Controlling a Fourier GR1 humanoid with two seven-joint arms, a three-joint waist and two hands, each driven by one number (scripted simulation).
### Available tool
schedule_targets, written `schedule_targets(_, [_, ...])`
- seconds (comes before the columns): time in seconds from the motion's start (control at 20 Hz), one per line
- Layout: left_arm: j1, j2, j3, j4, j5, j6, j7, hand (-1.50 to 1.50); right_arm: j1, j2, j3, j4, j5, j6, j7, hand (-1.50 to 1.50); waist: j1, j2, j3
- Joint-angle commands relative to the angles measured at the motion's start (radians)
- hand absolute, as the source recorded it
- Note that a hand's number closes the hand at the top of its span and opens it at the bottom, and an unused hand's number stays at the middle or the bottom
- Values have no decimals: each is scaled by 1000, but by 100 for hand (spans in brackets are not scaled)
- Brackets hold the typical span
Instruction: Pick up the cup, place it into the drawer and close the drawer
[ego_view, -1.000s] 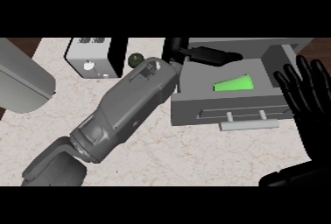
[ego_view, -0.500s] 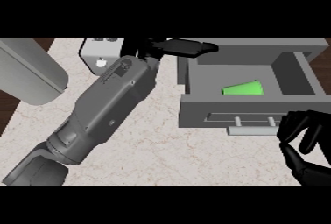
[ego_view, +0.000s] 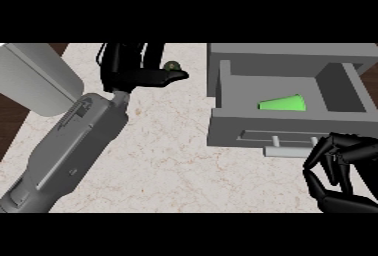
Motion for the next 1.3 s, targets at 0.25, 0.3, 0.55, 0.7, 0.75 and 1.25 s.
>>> schedule_targets(0.25, [338, 157, 48, -346, 19, -54, 40, -150, -77, 15, 125, 157, 305, -52, -89, 150, 1, 6, 0])
schedule_targets(0.3, [353, 165, 68, -323, 30, -80, 32, -150, -50, -26, 119, 150, 337, -31, -130, 150, -7, 7, 0])
schedule_targets(0.55, [456, 233, 114, -366, 48, -163, 8, -150, -104, -107, 208, 216, 565, -55, -190, 150, -5, 9, 0])
schedule_targets(0.7, [541, 203, 115, -360, 24, -198, -59, -150, -142, -70, 286, 332, 685, -116, -215, 150, -12, 12, 0])
schedule_targets(0.75, [557, 244, 139, -378, 38, -225, -24, -150, -147, -34, 312, 385, 730, -162, -226, 150, -13, 11, 0])
schedule_targets(1.25, [739, 276, 267, -421, 40, -396, -52, -150, -318, 72, 327, 808, 896, -299, -303, -150, -18, 12, 0])
